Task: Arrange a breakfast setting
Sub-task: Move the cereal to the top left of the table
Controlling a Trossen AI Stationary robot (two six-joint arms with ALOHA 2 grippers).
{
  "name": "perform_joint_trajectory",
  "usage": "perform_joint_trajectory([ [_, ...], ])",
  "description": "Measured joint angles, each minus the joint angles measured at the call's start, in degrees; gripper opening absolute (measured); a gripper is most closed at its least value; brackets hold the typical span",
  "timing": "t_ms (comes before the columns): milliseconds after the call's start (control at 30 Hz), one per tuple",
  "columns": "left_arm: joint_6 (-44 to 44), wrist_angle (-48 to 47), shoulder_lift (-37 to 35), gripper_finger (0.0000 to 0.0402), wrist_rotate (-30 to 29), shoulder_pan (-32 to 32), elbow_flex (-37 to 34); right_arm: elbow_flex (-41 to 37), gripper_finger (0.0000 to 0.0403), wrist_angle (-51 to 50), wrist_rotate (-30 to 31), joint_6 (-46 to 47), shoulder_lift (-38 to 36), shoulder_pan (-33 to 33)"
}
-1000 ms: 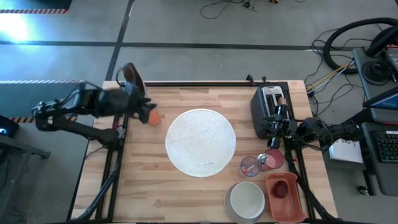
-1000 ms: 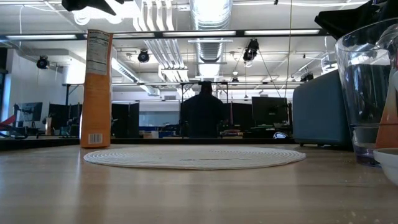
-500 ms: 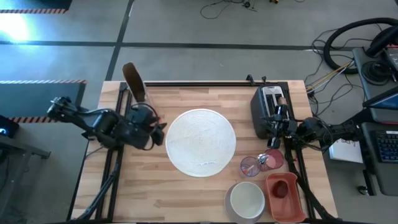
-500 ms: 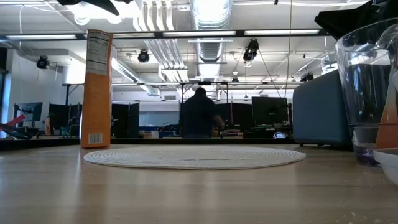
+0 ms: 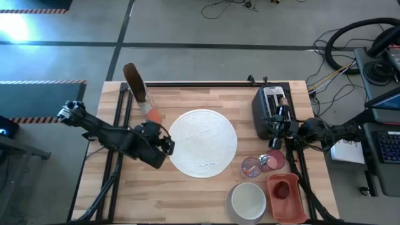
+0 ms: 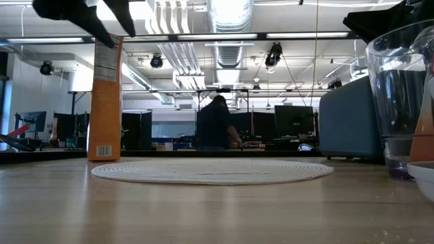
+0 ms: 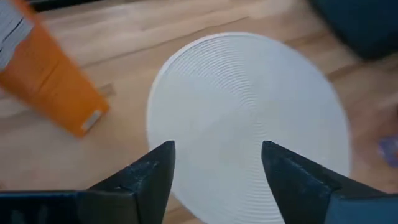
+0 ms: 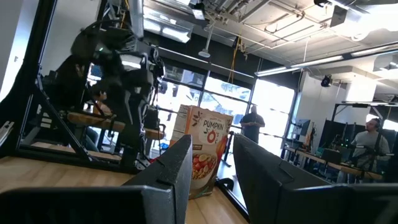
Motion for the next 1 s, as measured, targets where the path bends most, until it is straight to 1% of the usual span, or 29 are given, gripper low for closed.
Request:
perform_joint_trajectory([
  [200,-10.99,-11.13,4.73,0.0278,-0.02,-1.46,0.0,-0.01,0.0107,0.01,-0.02,0.0,0.01,0.0],
  [333,-22.46,-17.39,7.99,0.0301,-0.07,-1.73,0.0,0.0,0.0107,-0.01,-0.02,0.0,0.01,0.0],
  [433,-26.89,-17.15,9.92,0.031,-0.42,-1.72,-0.7,-0.01,0.0107,-0.01,0.0,0.0,-0.01,0.02],
  [500,-29.69,-17.22,10.73,0.0314,-2.02,-1.65,-1.41,0.01,0.0107,-0.01,-0.02,0.0,0.01,0.0],
  [600,-36.27,-17.24,11.97,0.0315,-4.68,-1.46,-3.8,0.0,0.0107,0.0,-0.01,0.0,0.01,0.01],
  [667,-40.83,-17.3,13.04,0.0316,-4.9,-1.22,-5.55,-0.01,0.0107,-0.02,-0.01,0.0,0.01,0.01],
  [800,-42.98,-17.2,15.55,0.0316,-4.47,0.25,-7.69,0.01,0.0107,-0.03,-0.02,0.0,0.01,0.0],
  [1000,-43.72,-17.24,20.88,0.0316,-4.41,4.45,-6.96,-0.01,0.0107,-0.01,-0.02,0.0,0.0,0.0],
])
